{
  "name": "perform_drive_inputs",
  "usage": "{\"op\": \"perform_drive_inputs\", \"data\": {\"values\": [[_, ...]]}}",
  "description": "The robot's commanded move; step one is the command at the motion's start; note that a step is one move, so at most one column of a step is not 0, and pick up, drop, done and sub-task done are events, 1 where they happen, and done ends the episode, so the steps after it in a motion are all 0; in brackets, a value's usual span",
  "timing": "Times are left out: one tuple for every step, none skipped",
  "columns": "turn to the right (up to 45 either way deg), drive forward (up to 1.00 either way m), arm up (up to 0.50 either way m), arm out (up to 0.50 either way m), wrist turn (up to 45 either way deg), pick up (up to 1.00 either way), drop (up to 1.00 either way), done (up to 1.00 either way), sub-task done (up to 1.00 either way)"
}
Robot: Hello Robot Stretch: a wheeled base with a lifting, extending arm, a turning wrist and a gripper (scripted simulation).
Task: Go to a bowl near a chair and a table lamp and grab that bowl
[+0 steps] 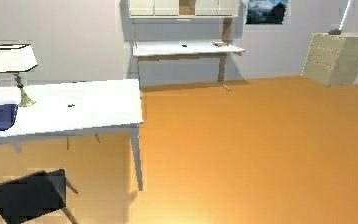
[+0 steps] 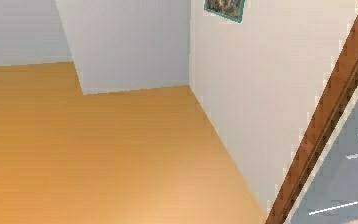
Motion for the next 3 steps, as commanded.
{"op": "perform_drive_inputs", "data": {"values": [[-3.0,0.0,0.0,0.0,0.0,0.0,0.0,0.0,0.0],[0.0,0.45,0.0,0.0,0.0,0.0,0.0,0.0,0.0],[-9.0,0.0,0.0,0.0,0.0,0.0,0.0,0.0,0.0]]}}
